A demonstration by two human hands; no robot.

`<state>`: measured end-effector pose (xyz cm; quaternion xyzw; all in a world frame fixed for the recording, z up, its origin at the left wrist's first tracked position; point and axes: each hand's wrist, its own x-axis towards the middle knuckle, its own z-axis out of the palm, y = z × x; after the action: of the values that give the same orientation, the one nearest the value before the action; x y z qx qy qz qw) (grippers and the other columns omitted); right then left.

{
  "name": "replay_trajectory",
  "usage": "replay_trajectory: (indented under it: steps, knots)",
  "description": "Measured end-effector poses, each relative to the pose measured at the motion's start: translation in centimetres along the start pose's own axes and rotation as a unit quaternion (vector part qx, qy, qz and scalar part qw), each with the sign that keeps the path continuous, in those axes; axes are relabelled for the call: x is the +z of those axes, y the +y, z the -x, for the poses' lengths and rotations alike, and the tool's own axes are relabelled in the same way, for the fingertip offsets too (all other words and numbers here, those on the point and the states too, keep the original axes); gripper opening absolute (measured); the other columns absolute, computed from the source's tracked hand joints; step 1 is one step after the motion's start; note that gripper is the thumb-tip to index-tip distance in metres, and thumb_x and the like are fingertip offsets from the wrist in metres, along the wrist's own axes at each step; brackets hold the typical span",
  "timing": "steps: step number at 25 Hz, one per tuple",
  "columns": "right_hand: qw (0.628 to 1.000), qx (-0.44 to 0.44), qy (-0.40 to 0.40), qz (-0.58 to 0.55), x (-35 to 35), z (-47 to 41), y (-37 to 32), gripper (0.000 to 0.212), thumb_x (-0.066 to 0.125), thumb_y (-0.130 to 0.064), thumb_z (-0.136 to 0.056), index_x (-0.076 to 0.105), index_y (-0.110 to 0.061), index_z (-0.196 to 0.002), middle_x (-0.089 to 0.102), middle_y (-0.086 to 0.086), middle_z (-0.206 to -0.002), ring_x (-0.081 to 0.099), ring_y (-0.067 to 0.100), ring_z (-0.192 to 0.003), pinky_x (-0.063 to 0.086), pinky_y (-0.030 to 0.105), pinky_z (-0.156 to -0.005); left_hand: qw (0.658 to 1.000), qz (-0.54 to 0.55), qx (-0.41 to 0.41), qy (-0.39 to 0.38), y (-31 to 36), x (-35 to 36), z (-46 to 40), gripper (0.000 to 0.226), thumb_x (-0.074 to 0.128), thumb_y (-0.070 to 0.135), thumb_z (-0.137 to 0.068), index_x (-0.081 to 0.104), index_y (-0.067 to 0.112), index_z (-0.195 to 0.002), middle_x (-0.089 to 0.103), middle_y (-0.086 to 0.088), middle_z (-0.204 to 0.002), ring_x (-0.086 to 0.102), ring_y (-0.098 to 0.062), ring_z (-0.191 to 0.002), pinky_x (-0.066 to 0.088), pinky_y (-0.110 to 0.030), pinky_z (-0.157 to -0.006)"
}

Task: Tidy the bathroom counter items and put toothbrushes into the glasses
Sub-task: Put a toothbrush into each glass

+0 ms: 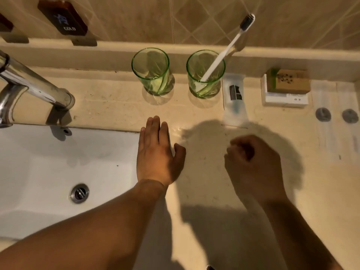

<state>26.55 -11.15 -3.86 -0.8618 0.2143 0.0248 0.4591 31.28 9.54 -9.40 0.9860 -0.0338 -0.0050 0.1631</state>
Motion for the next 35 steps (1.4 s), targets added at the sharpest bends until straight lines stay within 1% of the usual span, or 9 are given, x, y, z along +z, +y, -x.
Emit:
replay_trajectory:
  steps: [3,7,10,15,18,22,25,31,35]
  knots:
    - [0.995,0.003,-0.078,0.066,-1.4,6.3,3.7,0.008,0.074,-0.027,-0.085,0.067,-0.031,-0.087,0.068,-0.014,-0.08,0.064,0.003,-0.078,0.053,0.013,-0.071,1.0,-0.002,0.002,-0.001,0.0,0.0,0.1,0.066,0.048,0.033,-0.091,0.041,0.0,-0.147,0.033,-0.02,-0.16,0.021,-0.033,-0.153,0.018,-0.048,-0.125]
    - [0.973,-0.008,-0.187,0.133,-3.0,11.8,5.3,0.023,0.068,-0.06,-0.075,0.062,-0.04,-0.085,0.061,-0.023,-0.084,0.059,-0.005,-0.084,0.042,0.003,-0.07,1.0,-0.008,0.002,-0.008,0.1,-0.3,0.0,0.066,0.046,0.035,-0.092,0.04,0.001,-0.148,0.03,-0.019,-0.162,0.018,-0.032,-0.154,0.014,-0.046,-0.126]
    - [0.931,0.019,-0.295,0.216,-2.4,14.7,5.0,0.042,0.064,-0.075,-0.064,0.058,-0.035,-0.078,0.054,-0.021,-0.08,0.054,-0.003,-0.077,0.036,0.007,-0.061,1.0,-0.002,0.001,-0.013,0.1,-0.3,0.1,0.066,0.046,0.035,-0.092,0.038,0.001,-0.148,0.028,-0.019,-0.162,0.016,-0.032,-0.154,0.011,-0.045,-0.127]
    - [0.893,-0.015,-0.303,0.333,-1.2,16.4,4.7,0.059,0.074,-0.073,-0.032,0.035,-0.034,-0.055,0.028,-0.019,-0.058,0.051,0.0,-0.045,0.001,0.01,-0.044,1.0,0.006,-0.005,-0.015,0.4,-0.4,0.2,0.066,0.046,0.035,-0.092,0.037,0.001,-0.148,0.028,-0.018,-0.163,0.015,-0.031,-0.154,0.011,-0.045,-0.127]
    - [0.873,-0.026,-0.305,0.38,-1.1,16.8,4.5,0.054,0.084,-0.064,-0.019,0.048,-0.033,-0.045,0.044,-0.017,-0.048,0.053,0.003,-0.04,0.011,0.016,-0.046,1.0,0.001,-0.003,-0.015,0.3,-0.4,0.2,0.066,0.045,0.035,-0.093,0.038,0.001,-0.148,0.028,-0.018,-0.162,0.016,-0.032,-0.154,0.013,-0.046,-0.126]
    - [0.871,-0.012,-0.317,0.375,-1.0,15.5,3.0,0.032,0.069,-0.058,-0.074,0.065,-0.029,-0.087,0.057,-0.01,-0.083,0.065,0.004,-0.088,0.029,0.018,-0.057,1.0,-0.008,-0.004,-0.01,0.2,-0.2,0.3,0.066,0.045,0.036,-0.093,0.038,0.002,-0.149,0.029,-0.017,-0.163,0.016,-0.031,-0.154,0.014,-0.045,-0.126]
    - [0.892,-0.028,-0.252,0.375,-0.5,13.0,2.1,0.026,0.069,-0.052,-0.079,0.058,-0.03,-0.073,0.06,-0.009,-0.069,0.061,0.004,-0.067,0.036,0.015,-0.055,1.0,-0.012,-0.008,-0.01,0.1,-0.1,0.3,0.067,0.043,0.039,-0.093,0.038,0.003,-0.15,0.028,-0.016,-0.164,0.015,-0.03,-0.155,0.013,-0.045,-0.127]
    - [0.951,-0.04,-0.137,0.274,3.0,4.0,-2.3,0.013,0.061,-0.037,-0.087,0.065,-0.026,-0.083,0.065,-0.008,-0.077,0.06,0.012,-0.068,0.05,0.029,-0.064,1.0,-0.013,-0.013,-0.01,0.1,-0.1,0.3,0.068,0.042,0.041,-0.093,0.037,0.006,-0.151,0.027,-0.014,-0.165,0.014,-0.027,-0.155,0.015,-0.045,-0.126]
    - [0.963,-0.061,-0.083,0.249,5.6,-1.6,-5.1,0.02,0.06,-0.036,-0.092,0.07,-0.019,-0.092,0.071,0.0,-0.083,0.061,0.014,-0.069,0.045,0.027,-0.068,1.0,-0.021,-0.017,-0.002,0.0,0.2,0.3,0.068,0.041,0.044,-0.093,0.037,0.008,-0.151,0.028,-0.012,-0.165,0.015,-0.026,-0.155,0.018,-0.045,-0.126]
